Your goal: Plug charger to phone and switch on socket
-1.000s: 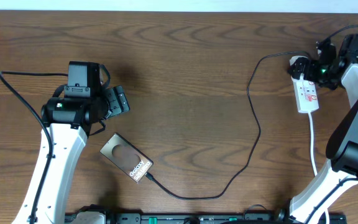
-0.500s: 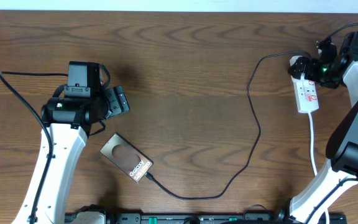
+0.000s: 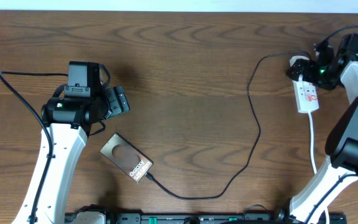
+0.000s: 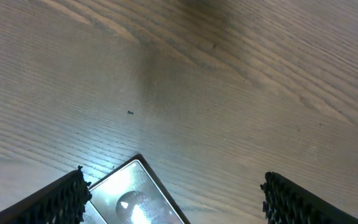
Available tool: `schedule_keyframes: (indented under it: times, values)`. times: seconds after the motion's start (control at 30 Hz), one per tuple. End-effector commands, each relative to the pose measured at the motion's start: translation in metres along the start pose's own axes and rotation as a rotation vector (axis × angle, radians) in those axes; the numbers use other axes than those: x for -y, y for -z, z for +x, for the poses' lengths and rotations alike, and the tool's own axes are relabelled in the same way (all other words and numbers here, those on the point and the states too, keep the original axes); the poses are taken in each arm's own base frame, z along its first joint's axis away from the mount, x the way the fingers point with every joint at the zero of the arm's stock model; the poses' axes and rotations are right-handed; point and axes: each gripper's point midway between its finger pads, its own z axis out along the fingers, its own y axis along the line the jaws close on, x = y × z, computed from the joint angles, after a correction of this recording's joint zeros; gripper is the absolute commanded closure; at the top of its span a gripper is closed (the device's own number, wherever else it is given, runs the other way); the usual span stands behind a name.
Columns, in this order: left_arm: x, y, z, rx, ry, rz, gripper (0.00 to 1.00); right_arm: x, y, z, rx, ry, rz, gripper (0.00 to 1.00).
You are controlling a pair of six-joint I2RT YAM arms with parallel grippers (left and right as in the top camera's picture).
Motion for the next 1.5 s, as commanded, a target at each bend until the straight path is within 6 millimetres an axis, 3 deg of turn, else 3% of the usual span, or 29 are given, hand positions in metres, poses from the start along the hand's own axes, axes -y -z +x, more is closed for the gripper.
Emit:
schedule_keyframes:
  times: [0.0, 0.33, 0.47, 0.67, 0.8, 0.9, 1.47]
  values:
    - [0.000, 0.002, -0.004, 0.011, 0.008, -0.010, 0.12, -0.007, -0.015, 0.006, -0.038, -0.001, -0.015, 0.01]
    - [0.000, 0.002, -0.004, 0.010, 0.008, -0.010, 0.12, -0.017, -0.020, 0.010, -0.056, 0.002, -0.025, 0.04]
    - [0.000, 0.002, -0.004, 0.010, 0.008, -0.010, 0.12, -0.015, -0.013, 0.006, -0.043, -0.018, -0.020, 0.04]
    - [0.000, 0.002, -0.004, 0.010, 0.008, -0.010, 0.12, -0.013, 0.036, -0.019, 0.011, -0.058, 0.000, 0.02]
    - [0.000, 0.002, -0.004, 0.011, 0.007, -0.011, 0.12, -0.004, 0.087, -0.033, 0.057, -0.251, 0.089, 0.01]
    - [0.000, 0.002, -0.004, 0.011, 0.007, -0.011, 0.12, -0.003, 0.104, -0.037, 0.095, -0.303, 0.109, 0.01]
    - [0.000, 0.002, -0.004, 0.011, 0.007, -0.011, 0.12, -0.003, 0.104, -0.037, 0.095, -0.303, 0.110, 0.01]
